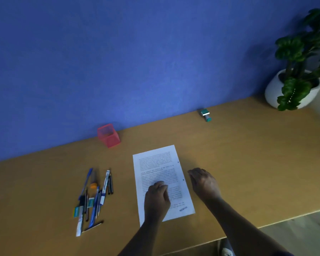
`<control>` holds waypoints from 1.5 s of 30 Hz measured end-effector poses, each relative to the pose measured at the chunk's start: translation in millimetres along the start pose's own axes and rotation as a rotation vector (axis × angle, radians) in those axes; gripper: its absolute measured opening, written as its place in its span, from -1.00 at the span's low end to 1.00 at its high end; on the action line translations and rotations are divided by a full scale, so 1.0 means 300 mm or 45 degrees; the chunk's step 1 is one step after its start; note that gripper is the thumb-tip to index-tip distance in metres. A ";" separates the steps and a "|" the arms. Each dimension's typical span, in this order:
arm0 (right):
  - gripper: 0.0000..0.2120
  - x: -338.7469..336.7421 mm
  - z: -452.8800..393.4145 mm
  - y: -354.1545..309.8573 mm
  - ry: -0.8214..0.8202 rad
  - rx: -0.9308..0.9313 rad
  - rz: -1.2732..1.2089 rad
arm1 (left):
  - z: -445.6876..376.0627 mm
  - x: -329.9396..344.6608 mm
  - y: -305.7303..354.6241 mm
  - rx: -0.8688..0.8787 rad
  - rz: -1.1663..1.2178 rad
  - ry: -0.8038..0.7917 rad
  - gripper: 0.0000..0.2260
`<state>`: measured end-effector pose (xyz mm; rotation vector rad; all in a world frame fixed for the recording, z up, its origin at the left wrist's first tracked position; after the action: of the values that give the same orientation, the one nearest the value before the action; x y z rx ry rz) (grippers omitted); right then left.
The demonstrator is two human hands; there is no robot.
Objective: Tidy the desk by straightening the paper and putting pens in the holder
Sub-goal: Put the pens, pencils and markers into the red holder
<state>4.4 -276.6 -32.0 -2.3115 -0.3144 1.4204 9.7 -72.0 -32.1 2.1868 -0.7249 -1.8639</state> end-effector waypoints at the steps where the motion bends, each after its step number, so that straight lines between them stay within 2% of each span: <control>1: -0.85 -0.002 0.016 -0.017 -0.038 0.028 0.015 | 0.023 -0.011 -0.026 -0.023 -0.018 0.003 -0.78; 5: -0.88 0.007 0.077 -0.066 -0.134 0.021 0.021 | 0.093 -0.053 -0.113 -0.110 -0.116 0.057 -0.70; 9: -0.61 0.048 0.124 -0.092 -0.257 -0.055 -0.006 | 0.133 -0.068 -0.178 -0.247 -0.203 -0.061 -0.49; 14: -0.51 0.078 0.150 -0.106 -0.346 -0.271 0.034 | 0.144 -0.071 -0.200 -0.278 -0.225 -0.214 -0.39; 21: -0.39 0.072 0.112 -0.044 -0.567 -0.237 0.157 | 0.145 -0.066 -0.139 -0.312 -0.180 -0.255 -0.38; 25: -0.40 0.060 0.091 -0.035 -0.638 -0.242 0.218 | 0.126 -0.084 -0.137 -0.299 -0.170 -0.266 -0.41; 31: -0.54 0.035 0.066 -0.067 -0.634 -0.205 0.248 | 0.077 -0.124 -0.212 -0.213 -0.156 -0.320 -0.52; 36: -0.32 0.014 0.042 -0.064 -0.640 -0.150 0.204 | 0.045 -0.132 -0.246 -0.178 -0.158 -0.362 -0.54; 45: -0.35 0.024 0.056 -0.087 -0.653 -0.214 0.290 | 0.034 -0.137 -0.251 -0.089 -0.184 -0.399 -0.53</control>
<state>-6.7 -246.8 -32.8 -2.1259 -0.3323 2.1762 14.5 14.3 -30.8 1.9737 -0.5525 -2.3006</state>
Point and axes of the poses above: each hand's wrist, its own z-axis away from the middle knuckle, its own x-axis out of the palm, y = z × x, the point moved 3 cm from there along -z, towards the middle knuckle, and after that the axes turned 12 degrees about y, right-handed, at the moved point
